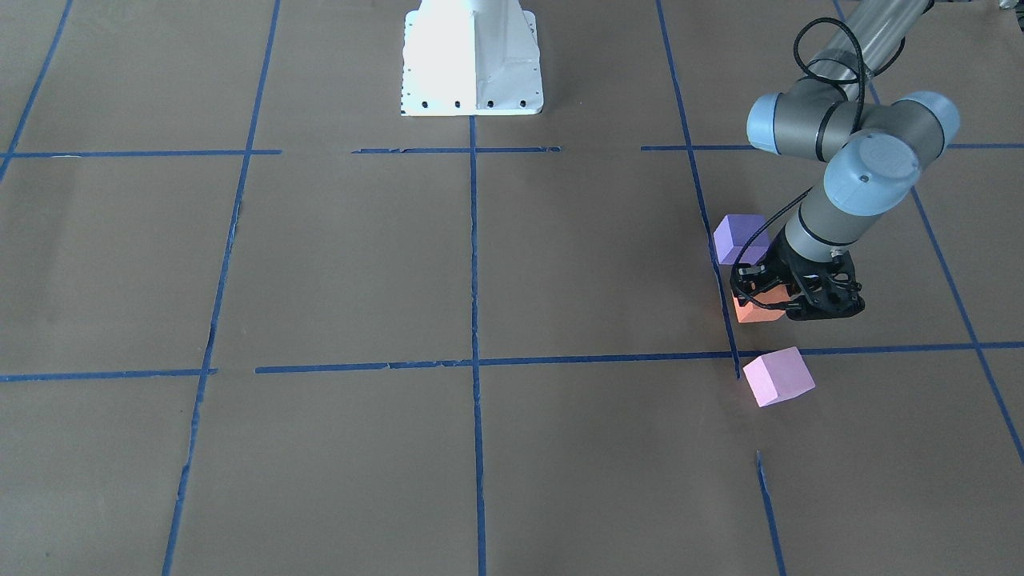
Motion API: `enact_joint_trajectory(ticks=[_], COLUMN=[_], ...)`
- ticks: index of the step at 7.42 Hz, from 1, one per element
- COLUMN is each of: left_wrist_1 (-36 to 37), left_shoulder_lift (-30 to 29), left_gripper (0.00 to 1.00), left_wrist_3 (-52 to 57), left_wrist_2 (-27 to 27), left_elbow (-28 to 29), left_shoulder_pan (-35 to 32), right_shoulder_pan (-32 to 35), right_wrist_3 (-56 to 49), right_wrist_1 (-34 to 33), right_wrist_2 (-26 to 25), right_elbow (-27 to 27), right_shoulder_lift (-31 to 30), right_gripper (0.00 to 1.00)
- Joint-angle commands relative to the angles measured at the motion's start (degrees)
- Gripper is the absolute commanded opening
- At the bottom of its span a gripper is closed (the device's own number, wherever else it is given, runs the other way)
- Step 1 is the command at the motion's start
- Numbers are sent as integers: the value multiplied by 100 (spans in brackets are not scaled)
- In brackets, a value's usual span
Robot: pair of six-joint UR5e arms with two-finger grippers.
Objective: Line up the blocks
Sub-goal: 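Lower the orange cube between the pink and purple cubes, open left gripper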
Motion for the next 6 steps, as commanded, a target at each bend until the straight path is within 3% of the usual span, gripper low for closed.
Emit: enact_joint_trajectory(ticks=[1, 4, 6], left_wrist_1=[10, 36, 542], left_shoulder_lift=[-1, -62, -11], left_gripper=[100, 100, 100], left_wrist_3=[46, 55, 534], left_wrist_2=[3, -5, -145], left_elbow=[-6, -49, -827], left_shoulder_pan=[-10, -106, -702], right_shoulder_pan=[2, 2, 2], right_wrist_3=[0, 0, 0], right_wrist_1=[0, 0, 0], right_wrist_2=[0, 0, 0], right_elbow=[0, 0, 0], right_shoulder_lift=[0, 0, 0], right_gripper=[100, 100, 100])
